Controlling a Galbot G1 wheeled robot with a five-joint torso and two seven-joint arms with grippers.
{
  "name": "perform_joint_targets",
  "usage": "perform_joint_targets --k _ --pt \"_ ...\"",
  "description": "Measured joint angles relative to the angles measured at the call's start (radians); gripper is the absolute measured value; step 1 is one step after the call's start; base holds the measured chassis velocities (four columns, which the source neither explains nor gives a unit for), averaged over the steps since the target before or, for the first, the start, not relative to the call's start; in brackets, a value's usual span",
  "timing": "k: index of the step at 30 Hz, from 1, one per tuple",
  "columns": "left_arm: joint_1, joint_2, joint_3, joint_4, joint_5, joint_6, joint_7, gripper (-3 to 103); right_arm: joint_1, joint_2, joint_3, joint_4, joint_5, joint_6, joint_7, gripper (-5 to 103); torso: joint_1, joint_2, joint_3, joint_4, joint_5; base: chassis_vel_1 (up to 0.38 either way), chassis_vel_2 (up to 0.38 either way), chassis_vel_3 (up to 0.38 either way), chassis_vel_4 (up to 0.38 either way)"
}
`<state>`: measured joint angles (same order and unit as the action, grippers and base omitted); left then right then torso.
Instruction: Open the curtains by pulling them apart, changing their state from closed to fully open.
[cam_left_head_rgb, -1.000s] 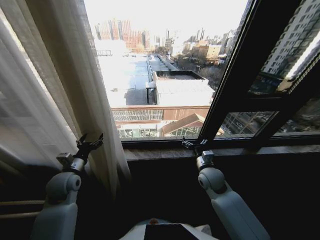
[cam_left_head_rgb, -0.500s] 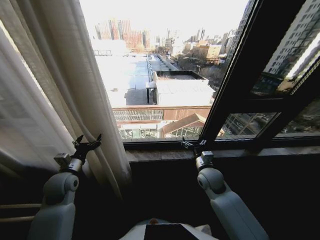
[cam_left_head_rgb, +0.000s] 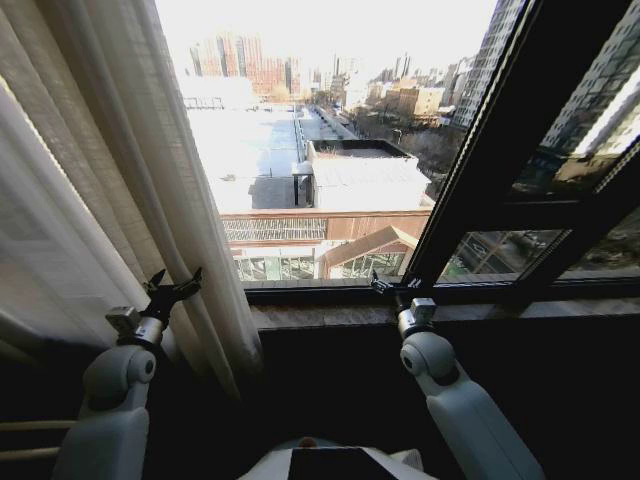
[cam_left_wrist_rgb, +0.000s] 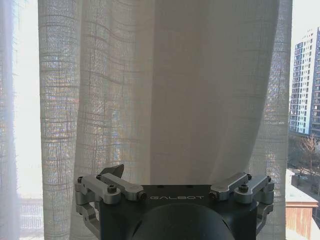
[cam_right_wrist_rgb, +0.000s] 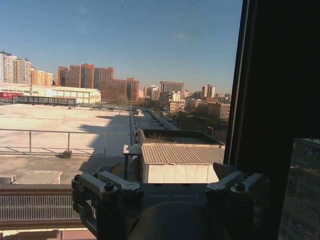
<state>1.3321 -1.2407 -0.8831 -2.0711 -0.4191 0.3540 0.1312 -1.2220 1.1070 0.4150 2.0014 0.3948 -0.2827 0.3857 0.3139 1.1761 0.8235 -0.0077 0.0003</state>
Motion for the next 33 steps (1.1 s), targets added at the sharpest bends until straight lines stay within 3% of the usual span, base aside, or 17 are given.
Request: perform_joint_targets --k 14,33 --pt "-0.004 0.035 0.008 0.011 -0.031 0.002 0.059 100 0.027 -0.002 0.014 -0.02 0.059 -0.004 -0.007 100 0.0 0.0 0.0 0.0001 0.0 0.0 0.0 0.0 0.0" --pt "-0.01 0.031 0.011 0.023 -0.035 -0.001 0.064 100 0.021 0.001 0.0 -0.012 0.054 -0.004 -0.002 100 0.0 0.0 0.0 0.0001 -0.0001 0.0 0.0 0.0 0.0"
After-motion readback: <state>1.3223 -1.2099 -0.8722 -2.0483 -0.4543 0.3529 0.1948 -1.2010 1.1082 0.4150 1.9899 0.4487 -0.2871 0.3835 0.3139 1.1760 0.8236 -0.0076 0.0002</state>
